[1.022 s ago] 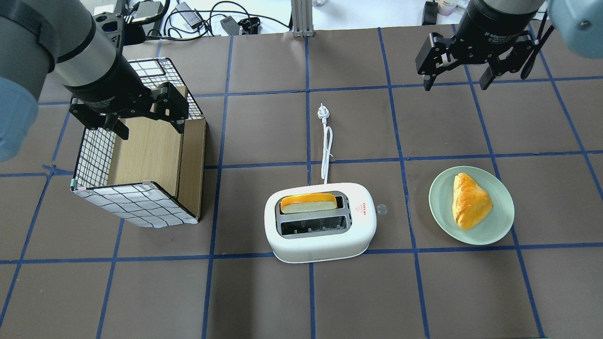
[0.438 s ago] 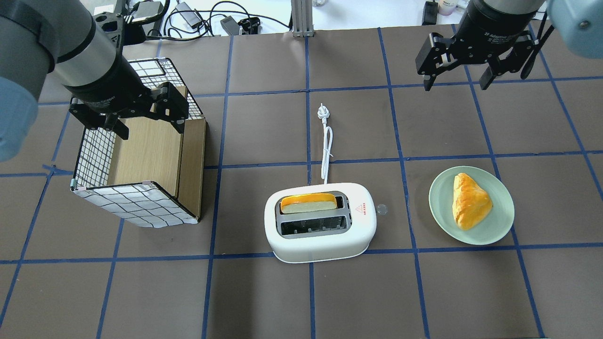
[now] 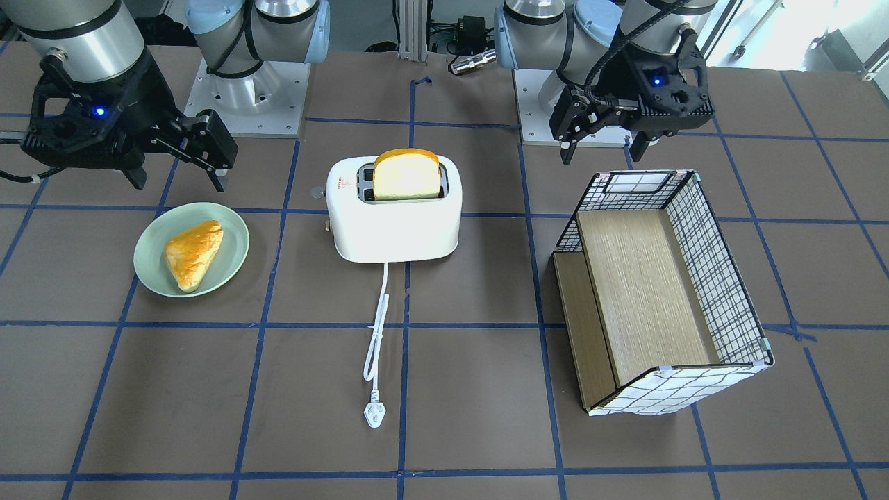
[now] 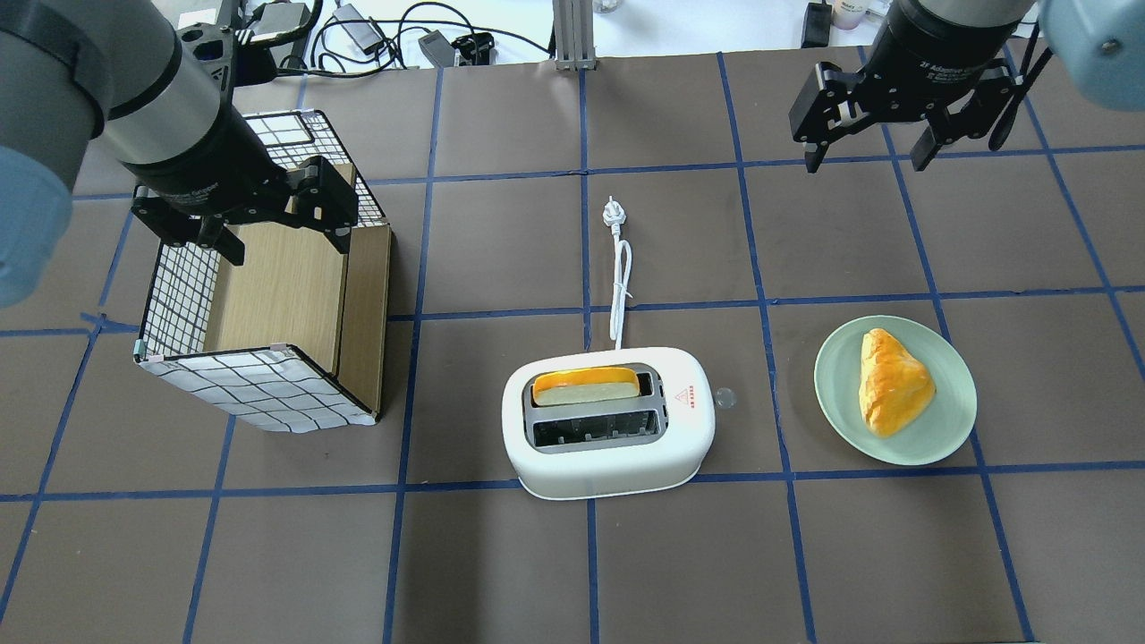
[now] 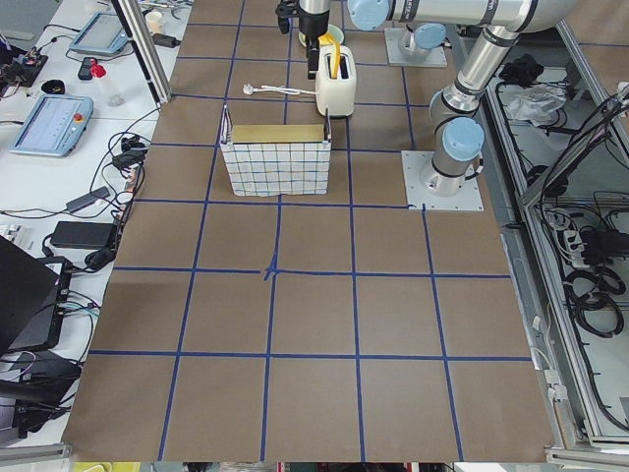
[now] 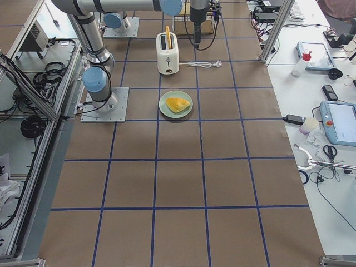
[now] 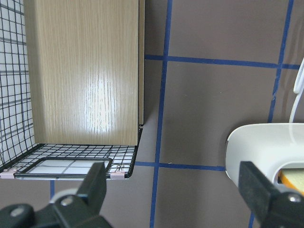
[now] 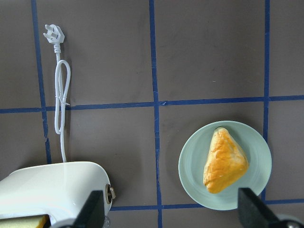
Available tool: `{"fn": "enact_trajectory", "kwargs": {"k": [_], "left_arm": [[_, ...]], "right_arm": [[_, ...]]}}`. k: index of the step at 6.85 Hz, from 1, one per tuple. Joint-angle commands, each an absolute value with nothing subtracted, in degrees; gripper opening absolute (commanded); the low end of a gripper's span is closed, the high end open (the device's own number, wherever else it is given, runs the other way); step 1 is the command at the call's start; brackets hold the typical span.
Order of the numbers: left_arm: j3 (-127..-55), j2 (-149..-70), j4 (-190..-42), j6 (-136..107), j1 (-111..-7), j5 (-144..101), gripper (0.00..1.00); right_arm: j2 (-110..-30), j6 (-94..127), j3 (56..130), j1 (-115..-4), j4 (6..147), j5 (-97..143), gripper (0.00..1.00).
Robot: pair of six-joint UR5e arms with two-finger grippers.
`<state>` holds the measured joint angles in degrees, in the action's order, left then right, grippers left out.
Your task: Press toaster with right arm
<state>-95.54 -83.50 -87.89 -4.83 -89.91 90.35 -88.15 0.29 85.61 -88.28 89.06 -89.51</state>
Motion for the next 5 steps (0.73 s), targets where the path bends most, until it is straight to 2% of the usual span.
{"fn": "enact_trajectory", "kwargs": {"k": [1,3,4,5], "left_arm": [[-95.5,-83.5,-87.9,-4.8,-89.9,90.4,1.0],[-95.5,-83.5,-87.9,-4.8,-89.9,90.4,1.0],[-95.5,-83.5,-87.9,-4.8,-89.9,90.4,1.0],[-95.5,-83.5,-87.9,-4.8,-89.9,90.4,1.0]], "right_arm": [[-88.2,0.4,85.6,-88.3,89.0,-89.6,1.0],[-88.5,1.7,86.3,-88.2,87.6,-89.6,1.0],[-89.3,6.2,86.6,-88.4,80.8,-89.2,0.97],[-89.3,6.8,86.9,-88.4,75.4,-88.8,0.87]]}}
